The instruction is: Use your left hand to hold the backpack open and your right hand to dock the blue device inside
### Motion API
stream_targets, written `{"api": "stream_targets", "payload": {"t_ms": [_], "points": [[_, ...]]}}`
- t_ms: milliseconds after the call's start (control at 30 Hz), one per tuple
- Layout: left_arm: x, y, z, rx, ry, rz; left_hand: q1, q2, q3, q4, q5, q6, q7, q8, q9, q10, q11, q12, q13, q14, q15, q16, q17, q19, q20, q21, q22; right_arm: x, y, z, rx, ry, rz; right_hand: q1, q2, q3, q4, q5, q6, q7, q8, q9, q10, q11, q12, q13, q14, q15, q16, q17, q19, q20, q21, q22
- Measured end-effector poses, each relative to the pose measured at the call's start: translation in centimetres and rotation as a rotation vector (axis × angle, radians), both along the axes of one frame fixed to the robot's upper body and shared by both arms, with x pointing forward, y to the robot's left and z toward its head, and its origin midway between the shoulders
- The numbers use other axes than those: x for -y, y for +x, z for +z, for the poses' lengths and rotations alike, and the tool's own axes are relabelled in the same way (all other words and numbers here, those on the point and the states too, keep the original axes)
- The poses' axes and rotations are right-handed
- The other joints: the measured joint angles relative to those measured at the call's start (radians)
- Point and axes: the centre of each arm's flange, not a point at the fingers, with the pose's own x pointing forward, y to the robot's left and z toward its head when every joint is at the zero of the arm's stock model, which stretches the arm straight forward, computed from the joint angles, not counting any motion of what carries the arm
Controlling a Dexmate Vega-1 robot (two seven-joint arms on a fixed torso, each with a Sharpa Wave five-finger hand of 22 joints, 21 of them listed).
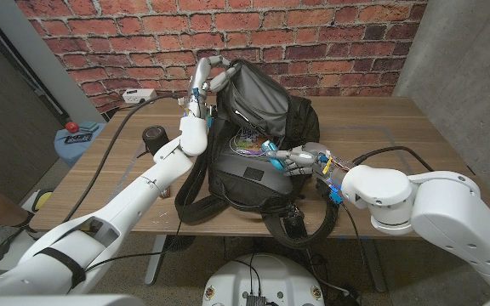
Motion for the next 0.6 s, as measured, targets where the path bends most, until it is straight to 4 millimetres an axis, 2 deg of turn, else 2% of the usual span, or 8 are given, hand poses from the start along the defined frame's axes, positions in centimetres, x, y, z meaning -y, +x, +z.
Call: {"api": "stream_targets", "payload": {"t_ms": [533, 600], "points": [[-0.4, 0.4, 0.0, 0.001, -0.01, -0.01, 0.0, 0.0, 0.0, 0.0, 0.0, -0.002, -0.002, -0.001, 0.0, -0.002, 0.001, 0.0, -0.003, 0.0, 0.0, 0.0, 0.0, 0.0, 0.0, 0.0, 0.0, -1.8, 2.3, 0.0, -0.017, -0.033, 0.019, 0.002, -0.001, -0.003, -0.003, -0.001, -0.002, 0.002, 0.002, -0.001, -0.011, 0.011, -0.007, -0.008, 0.0, 0.0, -0.005, 0.0, -0.005, 0.005, 0.0, 0.0], [-0.4, 0.4, 0.0, 0.001, -0.012, -0.011, 0.001, -0.001, 0.0, 0.0, 0.0, -0.002, -0.002, -0.001, 0.0, -0.002, 0.001, 0.0, -0.002, 0.0, 0.0, 0.0, 0.0, 0.0, 0.0, 0.0, 0.0, -2.0, 2.4, 0.0, -0.018, -0.034, 0.023, 0.012, 0.009, -0.005, -0.005, -0.001, -0.004, 0.004, 0.002, -0.001, -0.011, 0.011, -0.008, -0.009, 0.0, 0.0, -0.005, 0.0, -0.005, 0.005, 0.0, 0.0]]}}
